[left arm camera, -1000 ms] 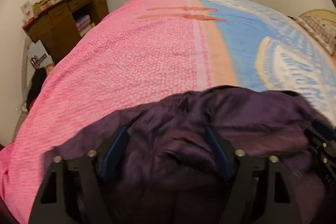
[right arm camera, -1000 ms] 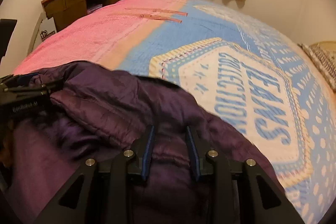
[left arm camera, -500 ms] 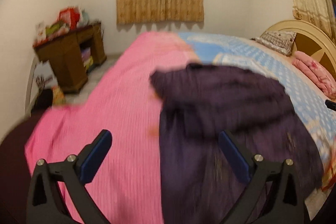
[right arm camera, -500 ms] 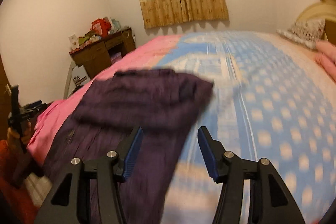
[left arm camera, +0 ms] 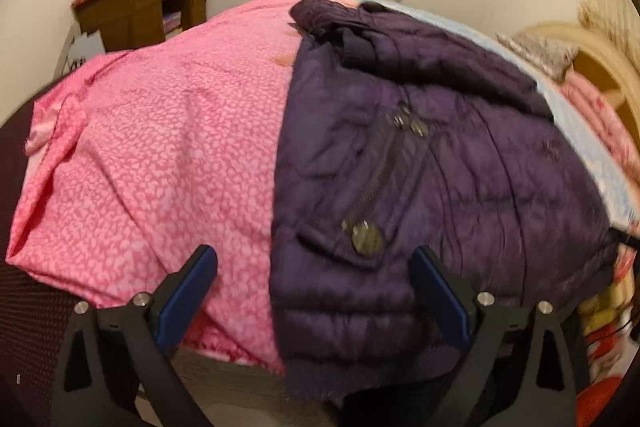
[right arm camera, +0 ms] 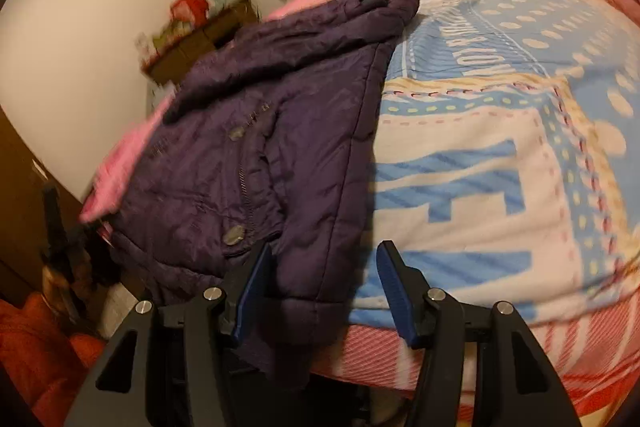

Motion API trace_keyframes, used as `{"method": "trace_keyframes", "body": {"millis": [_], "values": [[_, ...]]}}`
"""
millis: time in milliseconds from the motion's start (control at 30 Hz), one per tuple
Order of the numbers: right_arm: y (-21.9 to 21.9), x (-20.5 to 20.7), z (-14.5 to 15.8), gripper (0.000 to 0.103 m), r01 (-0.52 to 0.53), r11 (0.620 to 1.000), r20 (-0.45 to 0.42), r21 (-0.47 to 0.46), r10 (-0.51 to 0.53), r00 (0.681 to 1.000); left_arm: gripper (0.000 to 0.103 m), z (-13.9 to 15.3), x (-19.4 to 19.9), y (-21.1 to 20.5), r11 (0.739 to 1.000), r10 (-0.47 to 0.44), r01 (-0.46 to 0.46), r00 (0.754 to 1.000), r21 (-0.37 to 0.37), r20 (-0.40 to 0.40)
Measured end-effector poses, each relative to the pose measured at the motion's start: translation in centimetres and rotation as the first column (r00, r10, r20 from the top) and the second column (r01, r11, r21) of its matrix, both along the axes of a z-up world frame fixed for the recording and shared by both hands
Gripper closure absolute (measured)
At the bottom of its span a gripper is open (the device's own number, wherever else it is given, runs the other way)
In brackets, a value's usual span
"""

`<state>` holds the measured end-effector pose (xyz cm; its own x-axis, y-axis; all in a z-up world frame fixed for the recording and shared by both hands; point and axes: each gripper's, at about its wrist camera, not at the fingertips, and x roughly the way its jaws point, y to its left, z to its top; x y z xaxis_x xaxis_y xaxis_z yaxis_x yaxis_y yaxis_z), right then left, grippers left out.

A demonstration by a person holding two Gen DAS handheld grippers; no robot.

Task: Fold large clothes

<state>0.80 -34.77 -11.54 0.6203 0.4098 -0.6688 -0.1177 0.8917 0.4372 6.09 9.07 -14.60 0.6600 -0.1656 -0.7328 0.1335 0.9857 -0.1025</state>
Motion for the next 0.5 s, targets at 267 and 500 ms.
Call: {"method": "trace_keyframes", "body": {"millis": [267, 500], "values": [[2.5, -1.3, -0.1, 0.045, -0.12, 0.991, -0.048, -0.061, 0.117, 0.992, 0.032, -1.0, -1.1, 0.9, 0.987, 0.0, -0.001, 1.0, -0.161, -0.005], [3.1, -0.8, -0.7, 0.038, -0.117, 0.99, -0.048, -0.079, 0.113, 0.992, 0.012, -3.1, -0.7, 0.0, 0.976, -0.024, 0.004, 0.995, -0.217, -0.093]]}}
